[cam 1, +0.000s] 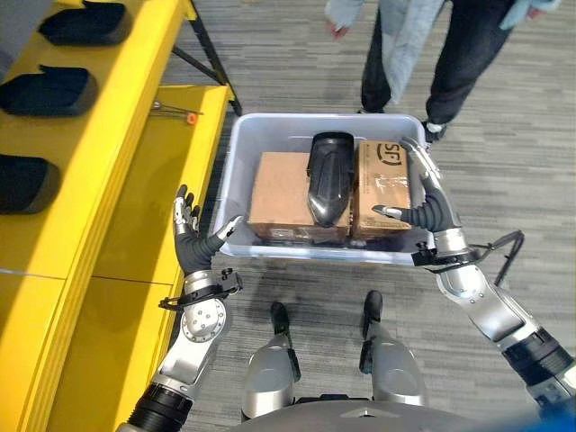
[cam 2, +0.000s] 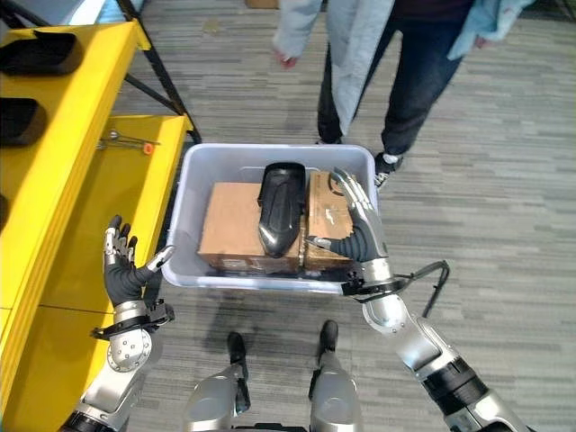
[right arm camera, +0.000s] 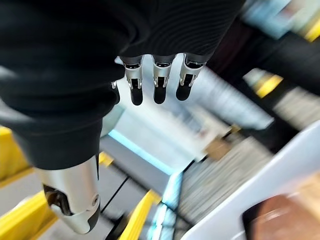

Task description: Move parts from the plastic box to the shelf.

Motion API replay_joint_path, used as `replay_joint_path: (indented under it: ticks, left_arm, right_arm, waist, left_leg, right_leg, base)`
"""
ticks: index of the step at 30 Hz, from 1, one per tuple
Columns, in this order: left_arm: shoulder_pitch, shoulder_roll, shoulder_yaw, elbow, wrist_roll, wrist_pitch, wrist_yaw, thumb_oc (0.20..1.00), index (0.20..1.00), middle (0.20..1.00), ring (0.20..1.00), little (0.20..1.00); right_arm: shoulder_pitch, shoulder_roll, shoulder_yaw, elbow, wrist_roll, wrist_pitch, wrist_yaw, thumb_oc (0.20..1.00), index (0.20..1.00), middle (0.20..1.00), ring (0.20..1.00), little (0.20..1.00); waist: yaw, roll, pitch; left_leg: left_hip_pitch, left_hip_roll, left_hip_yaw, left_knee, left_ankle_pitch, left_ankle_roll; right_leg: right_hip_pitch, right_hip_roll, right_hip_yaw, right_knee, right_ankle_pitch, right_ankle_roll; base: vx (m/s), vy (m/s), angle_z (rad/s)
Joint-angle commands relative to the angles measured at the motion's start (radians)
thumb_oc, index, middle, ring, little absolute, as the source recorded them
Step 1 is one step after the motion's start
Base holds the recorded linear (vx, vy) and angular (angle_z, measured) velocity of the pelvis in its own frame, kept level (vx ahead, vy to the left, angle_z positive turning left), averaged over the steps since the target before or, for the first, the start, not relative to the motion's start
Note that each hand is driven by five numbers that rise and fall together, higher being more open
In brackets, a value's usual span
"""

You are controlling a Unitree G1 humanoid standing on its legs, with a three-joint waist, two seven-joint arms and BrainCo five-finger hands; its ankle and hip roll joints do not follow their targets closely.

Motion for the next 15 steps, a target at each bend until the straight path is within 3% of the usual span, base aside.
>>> replay_joint_path:
  ticks: [1, 5, 10, 11, 12, 14, 15]
  left_arm:
    - [-0.018, 0.061, 0.002, -0.016, 0.015, -0.006, -0.041, 1.0, 1.0, 1.0, 1.0, 1.0]
    - [-0.053, 0.075, -0.005, -0.003, 0.002, 0.001, -0.087, 1.0, 1.0, 1.0, 1.0, 1.0]
    - [-0.074, 0.094, -0.01, 0.012, -0.012, -0.013, -0.15, 1.0, 1.0, 1.0, 1.0, 1.0]
    - [-0.083, 0.1, -0.008, 0.02, -0.018, -0.016, -0.169, 1.0, 1.0, 1.0, 1.0, 1.0]
    - [-0.092, 0.098, -0.009, 0.024, -0.019, -0.014, -0.171, 1.0, 1.0, 1.0, 1.0, 1.0]
    - [-0.102, 0.094, -0.01, 0.029, -0.024, -0.01, -0.166, 1.0, 1.0, 1.0, 1.0, 1.0]
    - [-0.112, 0.087, -0.012, 0.031, -0.023, -0.008, -0.16, 1.0, 1.0, 1.0, 1.0, 1.0]
  right_arm:
    - [-0.089, 0.021, 0.037, -0.001, -0.083, 0.0, 0.034, 1.0, 1.0, 1.0, 1.0, 1.0]
    - [-0.286, 0.034, 0.104, 0.122, -0.157, 0.053, 0.083, 1.0, 1.0, 1.0, 1.0, 1.0]
    - [-0.459, -0.005, 0.171, 0.312, -0.261, 0.107, 0.217, 1.0, 1.0, 1.0, 1.0, 1.0]
    - [-0.512, -0.037, 0.225, 0.406, -0.228, 0.134, 0.214, 1.0, 1.0, 1.0, 1.0, 1.0]
    - [-0.547, -0.033, 0.25, 0.522, -0.143, 0.214, 0.152, 1.0, 1.0, 1.0, 1.0, 1.0]
    - [-0.562, -0.021, 0.248, 0.575, -0.062, 0.266, 0.091, 1.0, 1.0, 1.0, 1.0, 1.0]
    - [-0.588, 0.009, 0.211, 0.662, 0.001, 0.261, 0.05, 1.0, 1.0, 1.0, 1.0, 1.0]
  waist:
    - [0.025, -0.045, -0.006]
    - [0.065, -0.04, 0.0]
    - [0.114, -0.034, 0.012]
    - [0.131, -0.032, 0.02]
    - [0.145, -0.028, 0.037]
    - [0.15, -0.025, 0.044]
    - [0.155, -0.017, 0.055]
  left_leg:
    - [-0.022, 0.022, -0.034, 0.069, -0.055, -0.002]
    - [-0.033, 0.021, -0.054, 0.075, -0.051, -0.005]
    - [-0.061, 0.018, -0.083, 0.086, -0.043, -0.01]
    - [-0.076, 0.018, -0.091, 0.092, -0.039, -0.011]
    - [-0.086, 0.019, -0.097, 0.099, -0.038, -0.011]
    - [-0.095, 0.018, -0.099, 0.099, -0.036, -0.012]
    - [-0.107, 0.016, -0.102, 0.098, -0.034, -0.012]
  right_leg:
    - [0.023, -0.067, -0.041, 0.109, -0.108, 0.037]
    - [0.022, -0.071, -0.067, 0.12, -0.112, 0.033]
    - [0.01, -0.079, -0.098, 0.14, -0.116, 0.035]
    - [0.0, -0.084, -0.109, 0.15, -0.117, 0.036]
    - [-0.009, -0.086, -0.116, 0.164, -0.122, 0.035]
    - [-0.018, -0.086, -0.12, 0.169, -0.122, 0.034]
    - [-0.03, -0.087, -0.125, 0.174, -0.124, 0.032]
  base:
    - [0.01, -0.051, 0.24]
    - [-0.02, -0.054, 0.14]
    - [-0.03, -0.032, 0.22]
    - [-0.04, -0.043, 0.33]
    - [-0.04, -0.035, 0.31]
    - [-0.03, 0.002, 0.22]
    - [-0.06, 0.034, 0.03]
